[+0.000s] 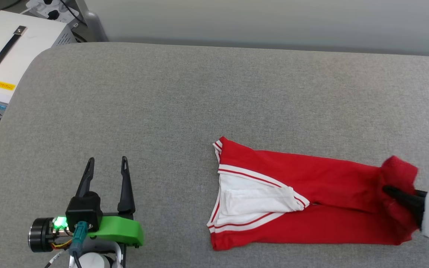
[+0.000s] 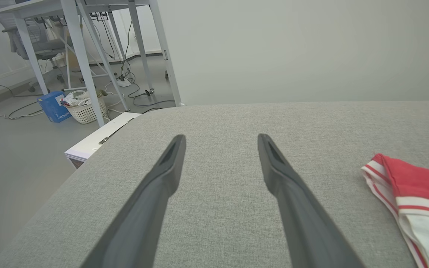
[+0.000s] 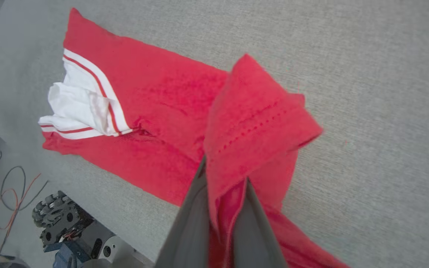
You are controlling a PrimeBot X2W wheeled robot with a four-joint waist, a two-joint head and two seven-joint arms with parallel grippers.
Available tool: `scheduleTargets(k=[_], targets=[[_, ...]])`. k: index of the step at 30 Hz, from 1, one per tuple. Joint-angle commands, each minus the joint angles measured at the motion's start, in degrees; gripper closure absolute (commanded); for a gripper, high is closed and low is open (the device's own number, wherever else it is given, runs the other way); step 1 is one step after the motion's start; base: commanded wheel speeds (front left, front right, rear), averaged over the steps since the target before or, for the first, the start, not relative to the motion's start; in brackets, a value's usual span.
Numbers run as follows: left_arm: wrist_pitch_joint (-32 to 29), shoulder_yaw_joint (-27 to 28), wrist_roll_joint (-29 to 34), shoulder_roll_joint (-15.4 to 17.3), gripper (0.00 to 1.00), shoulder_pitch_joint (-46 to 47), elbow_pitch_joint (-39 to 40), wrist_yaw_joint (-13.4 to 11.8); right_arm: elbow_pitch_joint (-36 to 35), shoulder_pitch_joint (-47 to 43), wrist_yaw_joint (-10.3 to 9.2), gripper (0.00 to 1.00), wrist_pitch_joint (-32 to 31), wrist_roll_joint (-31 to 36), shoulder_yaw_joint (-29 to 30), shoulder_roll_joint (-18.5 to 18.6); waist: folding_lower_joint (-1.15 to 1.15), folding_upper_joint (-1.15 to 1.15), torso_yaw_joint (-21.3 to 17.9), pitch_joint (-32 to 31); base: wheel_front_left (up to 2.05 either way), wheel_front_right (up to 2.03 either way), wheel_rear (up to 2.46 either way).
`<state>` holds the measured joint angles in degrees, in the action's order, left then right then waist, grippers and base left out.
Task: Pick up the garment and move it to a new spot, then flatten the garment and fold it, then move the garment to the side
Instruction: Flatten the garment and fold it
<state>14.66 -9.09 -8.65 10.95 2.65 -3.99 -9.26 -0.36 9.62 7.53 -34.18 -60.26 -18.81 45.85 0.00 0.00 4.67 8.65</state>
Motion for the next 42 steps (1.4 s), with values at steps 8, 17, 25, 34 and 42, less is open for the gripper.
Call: scheduleTargets(k=[8,17,25,34,42], targets=[[0.34,1.04,1.95,-1.87,0.0,0.2,-0.11,1.75,-6.49,10.59,-0.04,1.0,-4.71,5.17,-9.54,-8.24,0.0,0.0,1.14,2.05,0.0,0.0,0.0],[0.34,2.16,3.06,-3.24,0.0,2.55,-0.46,3.28,1.21,23.93,-0.04,1.0,-6.41,7.74,-21.25,-17.06,0.0,0.0,2.25,5.35,0.0,0.0,0.0],[0.34,2.84,3.79,-4.68,0.0,4.16,-1.33,4.29,14.04,27.08,-0.04,1.0,-2.81,8.05,-30.29,-21.6,0.0,0.0,3.27,6.66,0.0,0.0,0.0],[0.34,4.46,4.33,-5.13,0.0,1.99,-2.42,5.11,17.7,26.0,-0.04,0.0,12.1,6.51,-29.62,-20.65,0.0,0.0,2.25,3.02,0.0,0.0,0.0],[0.34,4.77,5.09,-5.37,0.0,-0.76,-2.35,5.92,9.16,21.53,-0.04,0.0,20.24,5.06,-25.76,-14.21,0.0,0.0,-0.42,-0.72,0.0,0.0,0.0]])
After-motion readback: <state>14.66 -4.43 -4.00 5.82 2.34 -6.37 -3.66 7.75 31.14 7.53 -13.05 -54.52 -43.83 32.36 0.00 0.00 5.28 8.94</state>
